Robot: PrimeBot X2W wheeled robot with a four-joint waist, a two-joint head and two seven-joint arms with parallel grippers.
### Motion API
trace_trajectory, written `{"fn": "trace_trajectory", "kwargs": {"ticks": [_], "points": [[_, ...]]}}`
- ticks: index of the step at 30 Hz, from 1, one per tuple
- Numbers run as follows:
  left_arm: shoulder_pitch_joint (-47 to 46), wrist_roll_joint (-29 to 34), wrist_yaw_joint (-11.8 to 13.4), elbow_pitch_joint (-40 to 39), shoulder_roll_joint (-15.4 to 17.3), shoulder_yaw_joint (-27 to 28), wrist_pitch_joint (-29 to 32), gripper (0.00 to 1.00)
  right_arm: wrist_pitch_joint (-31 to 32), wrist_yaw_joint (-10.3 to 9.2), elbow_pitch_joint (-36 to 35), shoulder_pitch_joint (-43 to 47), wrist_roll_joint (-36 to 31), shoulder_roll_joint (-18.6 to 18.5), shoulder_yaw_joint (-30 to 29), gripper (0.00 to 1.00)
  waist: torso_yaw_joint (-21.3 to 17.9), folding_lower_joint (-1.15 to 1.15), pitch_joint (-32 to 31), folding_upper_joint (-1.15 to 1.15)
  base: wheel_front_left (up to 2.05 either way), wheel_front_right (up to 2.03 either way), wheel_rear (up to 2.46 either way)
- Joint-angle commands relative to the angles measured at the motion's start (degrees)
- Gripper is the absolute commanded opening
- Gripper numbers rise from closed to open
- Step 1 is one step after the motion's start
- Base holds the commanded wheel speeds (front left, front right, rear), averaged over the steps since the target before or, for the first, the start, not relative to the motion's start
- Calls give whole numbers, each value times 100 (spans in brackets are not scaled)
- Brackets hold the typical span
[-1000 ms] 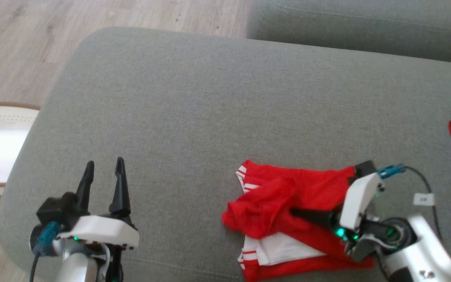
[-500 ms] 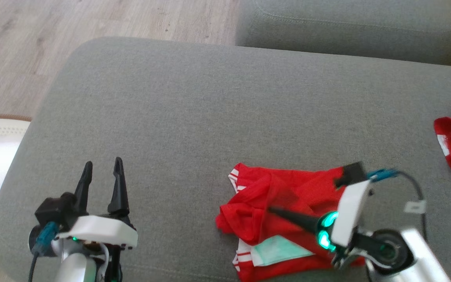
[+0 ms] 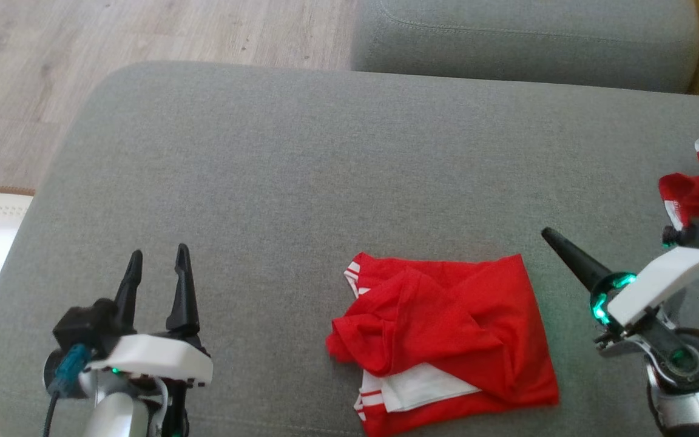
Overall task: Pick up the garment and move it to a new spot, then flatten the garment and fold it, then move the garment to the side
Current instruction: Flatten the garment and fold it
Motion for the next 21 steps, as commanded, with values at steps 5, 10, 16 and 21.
{"fn": "trace_trajectory", "kwargs": {"ticks": [5, 10, 16, 21], "points": [[-264, -16, -3, -186, 15, 145, -70, 100, -111, 39, 653, -558, -282, 125, 130, 0, 14, 0, 59, 0, 0, 0, 0], [-310, -49, -3, -166, 15, 85, -70, 100, 405, 39, 1557, -902, -444, 277, 413, 0, 109, 0, 113, 0, 0, 0, 0], [-316, -78, 20, -167, 15, 79, -70, 100, 1006, 39, 2382, -1161, -533, 414, 638, 0, 267, 0, 160, 0, 0, 0, 0], [-306, -98, 49, -182, 15, 48, -70, 100, 1292, 39, 2547, -1125, -373, 578, 785, 0, 363, 0, 168, 0, 0, 0, 0]]}}
